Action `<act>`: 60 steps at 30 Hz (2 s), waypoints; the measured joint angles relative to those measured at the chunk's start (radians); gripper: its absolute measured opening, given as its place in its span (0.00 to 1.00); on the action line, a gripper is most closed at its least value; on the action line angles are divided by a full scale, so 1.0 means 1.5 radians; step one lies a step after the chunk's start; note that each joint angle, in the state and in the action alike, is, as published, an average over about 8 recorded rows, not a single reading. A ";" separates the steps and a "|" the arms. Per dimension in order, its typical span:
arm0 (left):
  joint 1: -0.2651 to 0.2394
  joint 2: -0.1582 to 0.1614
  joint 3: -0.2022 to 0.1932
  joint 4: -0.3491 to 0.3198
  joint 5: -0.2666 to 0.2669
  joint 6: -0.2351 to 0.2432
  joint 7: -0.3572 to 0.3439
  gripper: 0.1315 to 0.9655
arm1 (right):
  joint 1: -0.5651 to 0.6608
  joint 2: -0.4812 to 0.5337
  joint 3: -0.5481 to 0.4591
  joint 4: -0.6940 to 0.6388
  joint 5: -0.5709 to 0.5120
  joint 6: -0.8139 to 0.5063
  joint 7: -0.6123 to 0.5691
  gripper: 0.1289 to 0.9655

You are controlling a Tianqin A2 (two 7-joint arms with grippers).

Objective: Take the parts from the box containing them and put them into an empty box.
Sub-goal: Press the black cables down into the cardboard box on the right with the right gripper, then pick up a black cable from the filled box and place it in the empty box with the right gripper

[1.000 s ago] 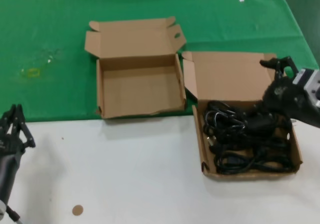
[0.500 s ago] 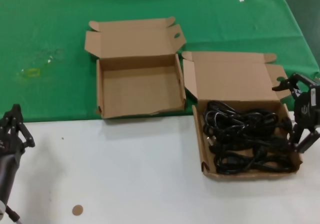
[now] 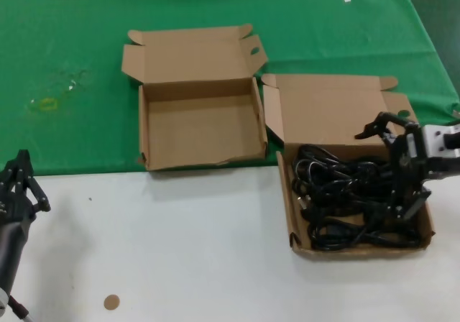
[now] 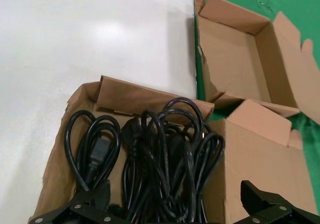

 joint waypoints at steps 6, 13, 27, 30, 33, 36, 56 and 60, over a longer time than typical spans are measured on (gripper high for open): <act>0.000 0.000 0.000 0.000 0.000 0.000 0.000 0.01 | 0.012 -0.049 0.006 -0.046 -0.036 -0.013 -0.019 0.94; 0.000 0.000 0.000 0.000 0.000 0.000 0.000 0.01 | 0.024 -0.084 0.008 -0.085 -0.072 -0.028 -0.032 0.84; 0.000 0.000 0.000 0.000 0.000 0.000 0.000 0.01 | 0.025 -0.106 0.023 -0.093 -0.115 -0.045 -0.031 0.51; 0.000 0.000 0.000 0.000 0.000 0.000 0.000 0.01 | 0.023 -0.107 0.027 -0.090 -0.120 -0.047 -0.031 0.41; 0.000 0.000 0.000 0.000 0.000 0.000 0.000 0.01 | 0.021 -0.106 0.031 -0.086 -0.124 -0.050 -0.029 0.32; 0.000 0.000 0.000 0.000 0.000 0.000 0.000 0.01 | 0.019 -0.104 0.035 -0.080 -0.128 -0.054 -0.026 0.32; 0.000 0.000 0.000 0.000 0.000 0.000 0.000 0.01 | 0.076 -0.097 0.056 -0.028 -0.136 -0.116 0.018 0.08; 0.000 0.000 0.000 0.000 0.000 0.000 0.000 0.01 | 0.102 -0.119 0.056 -0.031 -0.139 -0.114 0.023 0.08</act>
